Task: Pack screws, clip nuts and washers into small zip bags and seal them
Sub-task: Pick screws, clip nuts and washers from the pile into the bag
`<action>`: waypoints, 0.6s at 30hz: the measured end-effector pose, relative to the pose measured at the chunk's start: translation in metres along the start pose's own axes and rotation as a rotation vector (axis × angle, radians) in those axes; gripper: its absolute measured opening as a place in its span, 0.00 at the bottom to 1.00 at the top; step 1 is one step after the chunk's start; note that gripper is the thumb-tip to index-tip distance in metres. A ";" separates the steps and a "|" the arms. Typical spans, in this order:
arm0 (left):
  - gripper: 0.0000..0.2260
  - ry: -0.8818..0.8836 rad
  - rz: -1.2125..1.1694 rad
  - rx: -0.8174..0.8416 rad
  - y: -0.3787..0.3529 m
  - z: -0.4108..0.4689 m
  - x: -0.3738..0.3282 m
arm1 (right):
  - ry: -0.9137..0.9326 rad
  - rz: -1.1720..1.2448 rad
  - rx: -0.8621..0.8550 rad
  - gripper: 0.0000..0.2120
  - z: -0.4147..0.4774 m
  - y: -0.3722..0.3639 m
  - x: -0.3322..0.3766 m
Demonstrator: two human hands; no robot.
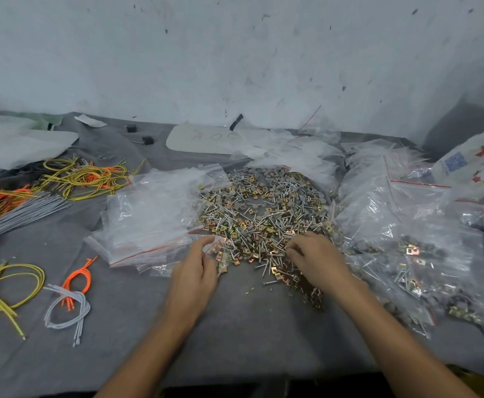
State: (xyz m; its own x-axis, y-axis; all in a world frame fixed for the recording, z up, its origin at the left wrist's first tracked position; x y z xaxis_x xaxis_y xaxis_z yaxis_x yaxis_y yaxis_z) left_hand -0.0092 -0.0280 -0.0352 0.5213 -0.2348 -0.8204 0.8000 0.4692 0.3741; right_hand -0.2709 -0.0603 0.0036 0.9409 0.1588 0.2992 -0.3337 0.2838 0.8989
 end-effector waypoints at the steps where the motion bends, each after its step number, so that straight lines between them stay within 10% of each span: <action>1: 0.18 0.003 0.001 -0.001 0.000 0.000 0.000 | 0.002 0.067 -0.026 0.06 -0.001 0.003 0.006; 8: 0.17 -0.016 0.007 -0.008 0.000 -0.001 0.000 | 0.036 0.462 -0.063 0.06 -0.010 -0.014 0.092; 18: 0.21 -0.009 0.005 -0.007 0.000 0.000 0.000 | 0.263 0.204 -0.022 0.11 -0.006 -0.051 0.132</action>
State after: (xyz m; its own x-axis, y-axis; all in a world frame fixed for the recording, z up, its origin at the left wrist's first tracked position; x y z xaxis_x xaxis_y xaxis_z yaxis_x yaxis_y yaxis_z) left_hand -0.0090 -0.0279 -0.0347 0.5278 -0.2403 -0.8146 0.7955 0.4759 0.3751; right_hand -0.1301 -0.0480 -0.0047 0.8083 0.4521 0.3772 -0.5177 0.2405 0.8211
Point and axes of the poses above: each hand's wrist, its own z-axis towards the middle knuckle, its own y-axis out of the back of the hand, x = y × z, the point moved 5 cm from there along z, towards the middle knuckle, and after that the axes turned 12 degrees about -x, right-handed, at the moved point
